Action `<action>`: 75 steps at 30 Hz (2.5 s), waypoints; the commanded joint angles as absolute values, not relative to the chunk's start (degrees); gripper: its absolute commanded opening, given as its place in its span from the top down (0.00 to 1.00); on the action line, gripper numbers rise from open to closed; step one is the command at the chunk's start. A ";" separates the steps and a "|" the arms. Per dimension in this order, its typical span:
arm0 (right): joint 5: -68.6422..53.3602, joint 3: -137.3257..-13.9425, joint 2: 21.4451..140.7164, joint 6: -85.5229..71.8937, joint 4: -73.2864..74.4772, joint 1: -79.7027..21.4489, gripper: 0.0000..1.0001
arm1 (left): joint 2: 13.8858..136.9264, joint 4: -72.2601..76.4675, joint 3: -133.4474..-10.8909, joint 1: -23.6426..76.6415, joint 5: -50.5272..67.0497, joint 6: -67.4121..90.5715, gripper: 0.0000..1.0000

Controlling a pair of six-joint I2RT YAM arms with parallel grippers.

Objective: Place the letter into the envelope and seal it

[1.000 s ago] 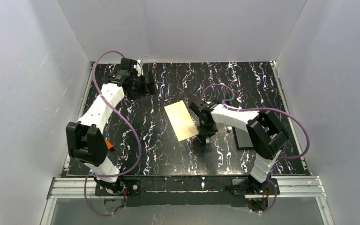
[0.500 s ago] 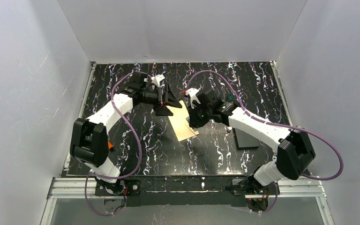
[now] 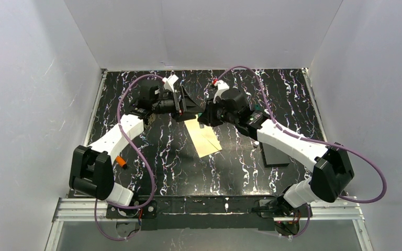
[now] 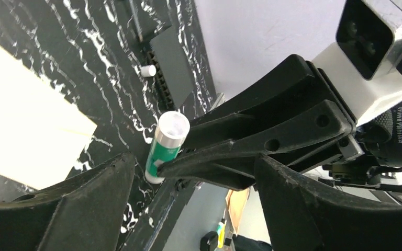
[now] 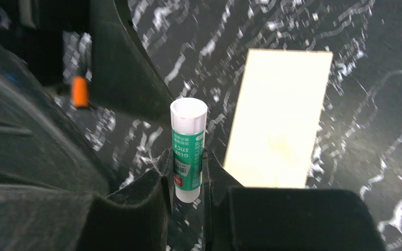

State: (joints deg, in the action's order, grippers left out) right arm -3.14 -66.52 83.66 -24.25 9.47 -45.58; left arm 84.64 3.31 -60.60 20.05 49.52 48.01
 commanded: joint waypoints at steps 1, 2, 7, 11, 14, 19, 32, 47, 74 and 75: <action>-3.85 -66.24 80.25 -33.40 -4.40 -45.62 0.84 | 83.33 8.62 -62.52 20.38 49.66 50.70 0.24; -4.32 -66.14 80.16 -32.71 -4.80 -45.62 0.84 | 83.65 9.06 -62.58 20.39 50.07 51.59 0.29; -6.81 -66.40 80.21 -31.68 -5.37 -45.62 0.84 | 83.38 9.93 -61.96 20.41 50.00 52.45 0.53; -10.93 -67.16 81.43 -33.35 -6.91 -45.62 0.83 | 84.83 10.19 -63.08 20.63 52.41 50.97 0.66; -13.30 -68.40 82.36 -35.29 -7.08 -45.62 0.83 | 85.34 10.28 -62.91 20.65 53.59 47.69 0.69; -16.17 -70.13 83.25 -37.67 -6.32 -45.53 0.82 | 86.38 10.28 -63.02 20.68 53.79 45.40 0.62; -18.19 -67.12 82.58 -37.50 -8.37 -45.53 0.89 | 87.80 10.37 -64.43 19.75 53.39 50.07 0.82; -15.59 -69.27 84.45 -37.12 -6.27 -45.44 0.88 | 87.67 11.16 -63.36 19.16 58.05 48.37 0.88; 10.47 -70.15 86.73 -64.75 1.25 -44.82 0.87 | 79.70 -0.82 -60.00 14.33 38.36 41.28 0.22; 10.10 -70.73 87.16 -65.22 1.01 -44.80 0.87 | 80.51 -0.81 -60.05 14.39 40.68 41.27 0.26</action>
